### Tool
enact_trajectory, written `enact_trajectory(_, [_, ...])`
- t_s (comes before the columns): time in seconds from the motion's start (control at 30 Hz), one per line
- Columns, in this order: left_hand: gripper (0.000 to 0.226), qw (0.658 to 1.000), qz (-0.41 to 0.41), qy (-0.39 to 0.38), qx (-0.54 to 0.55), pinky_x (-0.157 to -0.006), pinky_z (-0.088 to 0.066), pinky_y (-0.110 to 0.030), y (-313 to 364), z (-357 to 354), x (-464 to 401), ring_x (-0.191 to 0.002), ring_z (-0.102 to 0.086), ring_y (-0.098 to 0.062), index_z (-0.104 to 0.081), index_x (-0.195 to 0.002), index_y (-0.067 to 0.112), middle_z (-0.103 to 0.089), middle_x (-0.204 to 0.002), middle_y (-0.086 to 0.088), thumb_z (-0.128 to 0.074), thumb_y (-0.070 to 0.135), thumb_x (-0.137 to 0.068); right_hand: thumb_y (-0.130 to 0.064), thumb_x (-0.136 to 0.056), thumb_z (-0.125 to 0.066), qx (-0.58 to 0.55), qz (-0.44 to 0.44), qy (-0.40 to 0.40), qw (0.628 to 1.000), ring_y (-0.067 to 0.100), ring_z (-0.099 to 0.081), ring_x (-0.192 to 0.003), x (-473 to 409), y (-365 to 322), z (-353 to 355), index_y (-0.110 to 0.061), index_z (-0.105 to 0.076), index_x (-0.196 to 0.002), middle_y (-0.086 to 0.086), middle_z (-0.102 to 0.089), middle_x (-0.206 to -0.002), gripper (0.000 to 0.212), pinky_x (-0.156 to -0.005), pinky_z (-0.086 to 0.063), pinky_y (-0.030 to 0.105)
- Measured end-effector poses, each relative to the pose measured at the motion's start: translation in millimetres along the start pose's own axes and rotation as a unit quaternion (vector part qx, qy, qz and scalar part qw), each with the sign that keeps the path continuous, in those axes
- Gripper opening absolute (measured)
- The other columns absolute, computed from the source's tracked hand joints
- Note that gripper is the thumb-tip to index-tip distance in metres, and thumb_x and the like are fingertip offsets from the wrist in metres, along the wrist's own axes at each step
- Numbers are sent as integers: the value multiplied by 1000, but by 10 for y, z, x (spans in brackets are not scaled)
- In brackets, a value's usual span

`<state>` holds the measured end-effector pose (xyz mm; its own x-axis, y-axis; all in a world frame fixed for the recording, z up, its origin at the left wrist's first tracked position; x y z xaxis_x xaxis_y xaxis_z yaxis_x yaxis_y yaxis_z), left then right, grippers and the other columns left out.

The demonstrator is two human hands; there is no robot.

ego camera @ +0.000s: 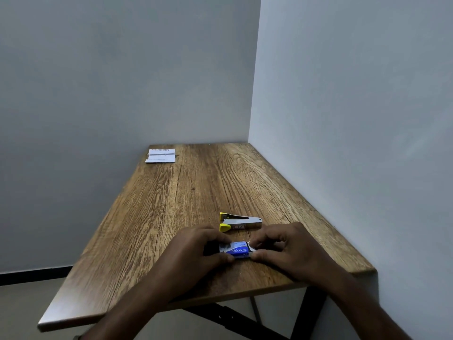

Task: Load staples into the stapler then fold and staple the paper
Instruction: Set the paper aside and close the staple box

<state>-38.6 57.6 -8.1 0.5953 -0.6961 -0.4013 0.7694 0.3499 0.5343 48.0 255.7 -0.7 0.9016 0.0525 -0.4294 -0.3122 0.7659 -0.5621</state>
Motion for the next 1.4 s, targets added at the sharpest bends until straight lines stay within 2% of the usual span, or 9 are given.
enact_trajectory(0.07, [33,1000,-5,-3,-2,-79,-52,-24,2,4,6,-92,-61,2,-73,-111,32,-67,-101,20,-77,40,-79,-26,-76,-84,-14,3,1,1000,2,-71,-86,13,8,0,-22,-80,-92,-11,-77,-90,17,-75,-57,25])
enact_trajectory(0.2, [33,1000,-2,-4,3,-77,-52,-21,-11,20,26,-92,-61,2,-72,-111,33,-66,-100,22,-77,41,-79,-32,-78,-81,-3,-5,-15,1000,2,-68,-94,29,49,21,-28,-76,-105,-17,-74,-97,27,-77,-53,16])
enact_trajectory(0.27, [33,1000,2,-4,4,-77,-51,-21,-18,22,24,-92,-61,2,-72,-110,35,-66,-99,22,-77,42,-79,-30,-79,-80,7,-6,-23,1000,3,-67,-96,22,66,34,-29,-75,-108,-17,-73,-99,30,-78,-52,17])
enact_trajectory(0.4, [34,1000,4,-7,2,-76,-51,-20,-23,15,22,-92,-60,3,-71,-110,36,-66,-100,22,-77,44,-78,-23,-80,-80,-11,1,-30,999,9,-69,-91,18,50,42,-29,-77,-106,-12,-72,-95,27,-77,-57,27])
enact_trajectory(0.53, [34,1000,6,-8,1,-76,-51,-21,-25,7,16,-92,-61,2,-71,-111,36,-66,-101,22,-76,45,-79,-23,-81,-80,-2,6,-29,1000,6,-69,-95,37,44,96,-27,-77,-106,-12,-74,-100,25,-81,-57,34])
enact_trajectory(0.93, [33,1000,1,-5,-7,-78,-49,-19,-12,6,33,-92,-59,4,-71,-110,35,-65,-101,23,-76,45,-78,-28,-85,-75,54,31,-41,997,-1,-64,-100,48,-6,81,-29,-78,-103,-17,-69,-106,19,-82,-53,24])
enact_trajectory(1.1, [36,1000,3,-9,-4,-78,-50,-19,-32,2,34,-93,-59,4,-70,-111,36,-65,-103,24,-74,48,-78,-26,-82,-78,37,7,-37,999,-2,-65,-95,43,13,65,-31,-71,-113,-19,-71,-102,33,-77,-50,10])
enact_trajectory(1.2, [34,1000,4,-9,-2,-77,-49,-16,-37,-2,32,-94,-59,4,-69,-111,38,-64,-102,25,-74,47,-78,-26,-80,-80,5,-27,-39,999,-3,-66,-98,57,74,100,-37,-68,-119,-21,-72,-105,42,-81,-53,12])
enact_trajectory(1.4, [34,1000,0,-8,-5,-75,-50,-17,-37,2,29,-93,-59,4,-69,-111,37,-64,-100,25,-74,48,-79,-26,-77,-83,-23,-34,-26,999,-4,-69,-98,48,132,87,-35,-79,-96,-21,-75,-102,22,-86,-55,23])
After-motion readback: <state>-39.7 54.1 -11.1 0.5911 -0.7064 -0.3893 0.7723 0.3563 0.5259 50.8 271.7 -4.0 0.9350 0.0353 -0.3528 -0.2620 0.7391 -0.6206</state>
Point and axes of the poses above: each hand's wrist, its own x-axis away from the middle knuckle, its own z-axis out of the back of the hand, y = z × x, the point moved 4 cm from there along -x, towards the middle knuckle
